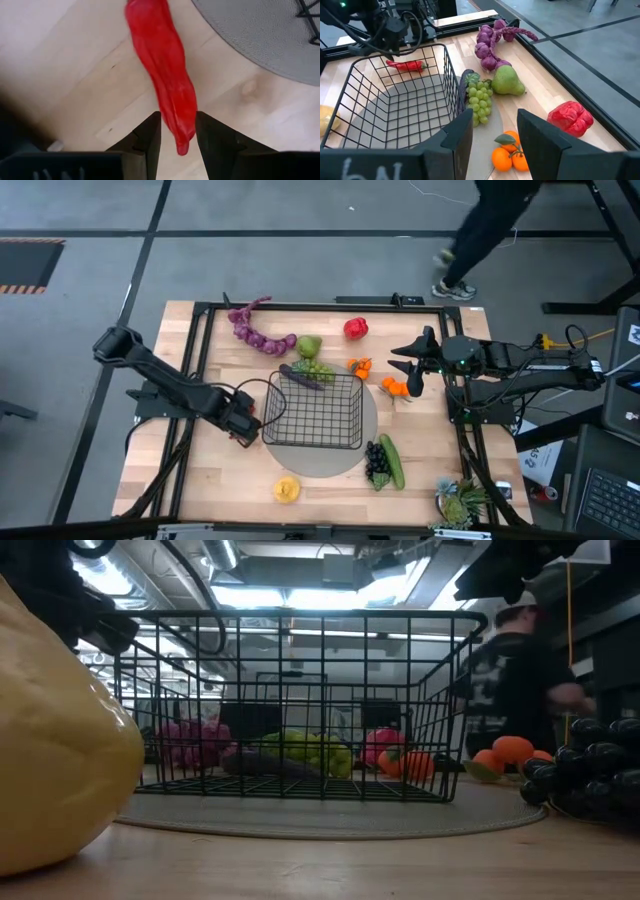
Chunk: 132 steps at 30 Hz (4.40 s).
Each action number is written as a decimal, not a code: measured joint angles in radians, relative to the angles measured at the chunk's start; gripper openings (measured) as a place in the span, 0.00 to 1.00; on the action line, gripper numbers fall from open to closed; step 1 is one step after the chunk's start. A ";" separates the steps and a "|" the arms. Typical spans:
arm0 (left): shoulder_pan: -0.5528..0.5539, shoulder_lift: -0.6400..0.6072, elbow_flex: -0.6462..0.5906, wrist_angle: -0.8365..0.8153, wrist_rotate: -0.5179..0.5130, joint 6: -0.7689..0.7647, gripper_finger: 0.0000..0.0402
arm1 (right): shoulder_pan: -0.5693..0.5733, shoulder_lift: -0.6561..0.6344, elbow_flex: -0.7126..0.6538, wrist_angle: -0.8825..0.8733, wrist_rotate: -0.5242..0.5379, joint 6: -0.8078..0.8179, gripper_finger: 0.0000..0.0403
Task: Build produce basket
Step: Put the red chili pepper into the black wire basket
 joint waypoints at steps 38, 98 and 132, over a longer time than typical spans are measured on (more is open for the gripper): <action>-0.084 0.183 0.001 0.027 -0.021 0.102 0.29 | 0.000 0.000 0.000 0.000 0.000 0.001 0.38; -0.084 0.181 0.411 -0.702 -0.203 -0.188 0.04 | 0.000 0.000 0.000 -0.003 0.000 -0.003 0.38; -0.070 0.199 0.591 -0.115 -0.988 0.470 0.11 | 0.000 0.000 0.000 -0.002 0.000 -0.025 0.38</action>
